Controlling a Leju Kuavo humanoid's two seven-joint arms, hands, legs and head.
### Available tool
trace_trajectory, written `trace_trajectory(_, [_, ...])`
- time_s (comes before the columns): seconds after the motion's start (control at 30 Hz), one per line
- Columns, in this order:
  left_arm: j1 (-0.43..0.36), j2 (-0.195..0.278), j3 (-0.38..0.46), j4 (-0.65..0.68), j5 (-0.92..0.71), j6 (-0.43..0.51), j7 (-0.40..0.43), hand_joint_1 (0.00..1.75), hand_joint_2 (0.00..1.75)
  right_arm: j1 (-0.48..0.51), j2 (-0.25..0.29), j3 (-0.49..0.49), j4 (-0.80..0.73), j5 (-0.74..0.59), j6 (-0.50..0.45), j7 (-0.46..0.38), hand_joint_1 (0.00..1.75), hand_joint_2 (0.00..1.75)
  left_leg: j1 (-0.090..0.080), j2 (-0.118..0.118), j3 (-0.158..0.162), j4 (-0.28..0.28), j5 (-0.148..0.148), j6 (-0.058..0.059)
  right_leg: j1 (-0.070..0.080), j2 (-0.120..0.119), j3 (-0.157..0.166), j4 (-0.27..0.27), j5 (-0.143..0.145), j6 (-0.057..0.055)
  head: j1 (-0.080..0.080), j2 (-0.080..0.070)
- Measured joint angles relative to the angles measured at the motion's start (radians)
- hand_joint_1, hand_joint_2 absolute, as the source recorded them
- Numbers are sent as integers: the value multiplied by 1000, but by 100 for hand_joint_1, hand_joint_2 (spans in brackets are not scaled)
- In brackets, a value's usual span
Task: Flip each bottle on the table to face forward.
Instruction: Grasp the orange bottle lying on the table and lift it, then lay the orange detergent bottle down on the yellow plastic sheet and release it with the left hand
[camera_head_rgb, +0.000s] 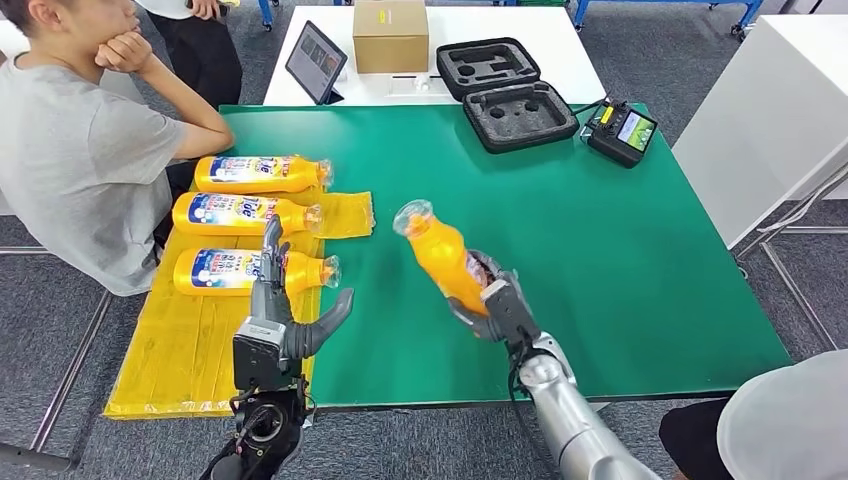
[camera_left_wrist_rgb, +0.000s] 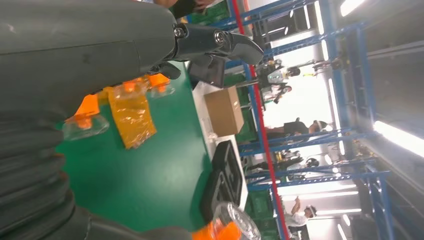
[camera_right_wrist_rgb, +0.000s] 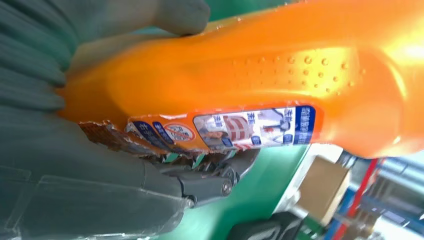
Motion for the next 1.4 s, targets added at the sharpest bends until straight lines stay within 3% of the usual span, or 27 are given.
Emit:
trace_trajectory(0.5, [1, -15, 2, 44, 13, -14, -6, 0, 175, 73, 4, 74, -138, -50, -6, 0, 175, 175, 0, -2, -8, 0, 0, 0, -1, -3, -8, 0, 0, 0, 0, 0])
trace_trajectory(0.73, [-2, -51, -6, 131, 27, -60, -6, 0, 175, 116, 2, 139, -243, -105, -28, 0, 175, 175, 0, -3, -10, 0, 0, 0, -1, -3, -10, 0, 0, 0, 0, 0])
trace_trajectory(1.03, [-39, -98, -78, 262, 96, -173, 2, 0, 175, 130, 8, 190, -265, -110, -25, 0, 175, 175, -1, -4, -11, 0, 0, 0, -1, -3, -10, 0, 0, 0, 0, 0])
trace_trajectory(1.4, [-77, -102, -133, 317, 174, -228, 21, 0, 175, 112, 23, 255, -246, -94, -29, 0, 175, 175, 0, -4, -11, 0, 0, 0, -1, -3, -10, 0, 0, 0, 0, 0])
